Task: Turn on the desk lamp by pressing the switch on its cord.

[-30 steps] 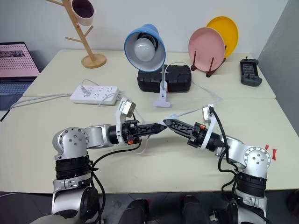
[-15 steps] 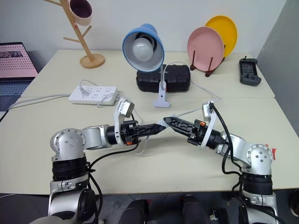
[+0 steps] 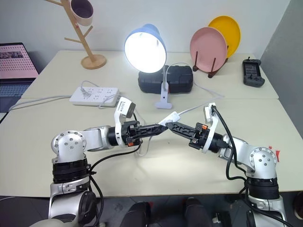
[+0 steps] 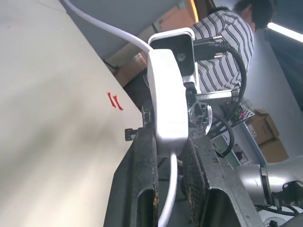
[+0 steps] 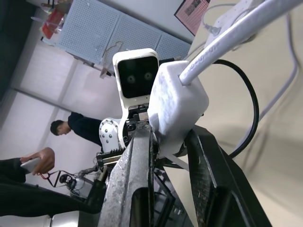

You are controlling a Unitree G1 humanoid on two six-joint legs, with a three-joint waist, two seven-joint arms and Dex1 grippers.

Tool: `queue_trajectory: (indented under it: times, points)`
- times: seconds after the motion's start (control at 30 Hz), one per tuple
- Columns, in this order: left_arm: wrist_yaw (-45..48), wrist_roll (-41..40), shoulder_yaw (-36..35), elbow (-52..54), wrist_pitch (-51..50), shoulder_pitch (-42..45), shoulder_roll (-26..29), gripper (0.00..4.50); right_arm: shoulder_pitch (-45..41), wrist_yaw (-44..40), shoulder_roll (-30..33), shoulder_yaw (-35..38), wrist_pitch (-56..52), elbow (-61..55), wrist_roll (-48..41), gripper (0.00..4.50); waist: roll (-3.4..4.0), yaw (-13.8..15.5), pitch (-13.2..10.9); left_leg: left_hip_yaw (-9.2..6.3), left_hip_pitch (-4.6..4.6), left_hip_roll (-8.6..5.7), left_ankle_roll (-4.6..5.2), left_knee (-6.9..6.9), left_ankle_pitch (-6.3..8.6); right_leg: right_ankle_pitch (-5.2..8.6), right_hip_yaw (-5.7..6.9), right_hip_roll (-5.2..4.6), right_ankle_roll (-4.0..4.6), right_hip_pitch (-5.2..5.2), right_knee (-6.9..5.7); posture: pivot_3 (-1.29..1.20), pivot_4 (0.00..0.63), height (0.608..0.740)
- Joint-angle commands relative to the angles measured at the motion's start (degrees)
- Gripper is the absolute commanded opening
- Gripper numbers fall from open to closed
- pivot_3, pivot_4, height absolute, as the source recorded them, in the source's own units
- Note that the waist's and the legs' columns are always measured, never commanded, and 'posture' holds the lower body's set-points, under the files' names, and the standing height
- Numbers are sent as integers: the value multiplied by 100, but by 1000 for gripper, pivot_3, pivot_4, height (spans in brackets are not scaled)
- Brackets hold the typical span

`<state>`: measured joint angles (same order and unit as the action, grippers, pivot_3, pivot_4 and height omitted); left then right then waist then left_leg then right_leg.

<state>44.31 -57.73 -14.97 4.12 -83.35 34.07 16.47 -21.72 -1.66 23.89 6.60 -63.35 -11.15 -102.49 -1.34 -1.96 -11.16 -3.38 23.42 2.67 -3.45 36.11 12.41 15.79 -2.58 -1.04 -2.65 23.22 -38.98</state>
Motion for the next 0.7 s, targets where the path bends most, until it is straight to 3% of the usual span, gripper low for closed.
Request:
queue_trajectory:
  times: [0.03, 0.23, 0.3, 0.5, 0.7]
  points:
    - [-90, -168, 80, 90, 36, 39, 39, 385, -23, -29, 99, -31, 156, -207, -43, 611, 0, 0, 0, 0, 0, 0, 0, 0, 0, 0, 0, 0, 0, 0, 0, 0, 150, 740]
    - [-138, -233, 115, 72, 67, 56, 80, 385, -26, -144, 200, -83, 211, -289, 91, 610, 0, 1, 0, 0, 1, 0, 0, 0, 0, 2, 0, 0, -2, 0, 1, 0, 150, 740]
    - [-110, -219, 150, 44, 92, 86, 140, 385, -48, -201, 216, -69, 238, -276, -8, 1312, 0, 1, 0, 0, 1, 0, 0, 0, 0, 2, 0, 0, -3, 0, 1, 0, 150, 740]
    - [159, 20, 482, -40, 374, 210, 565, 385, -99, -485, 685, -104, 5, -324, 317, 2458, 0, 2, 0, 0, 1, 0, 0, -1, 0, 6, -1, 0, -9, 1, 2, 0, 150, 740]
    - [1782, 1661, 1992, -352, 2331, 401, 2299, 385, 1, -2303, 2356, -72, -331, -990, 1823, 3848, 0, 6, -1, 3, 5, -2, 0, -11, 0, 16, -1, 0, -14, 9, 11, 0, 150, 740]
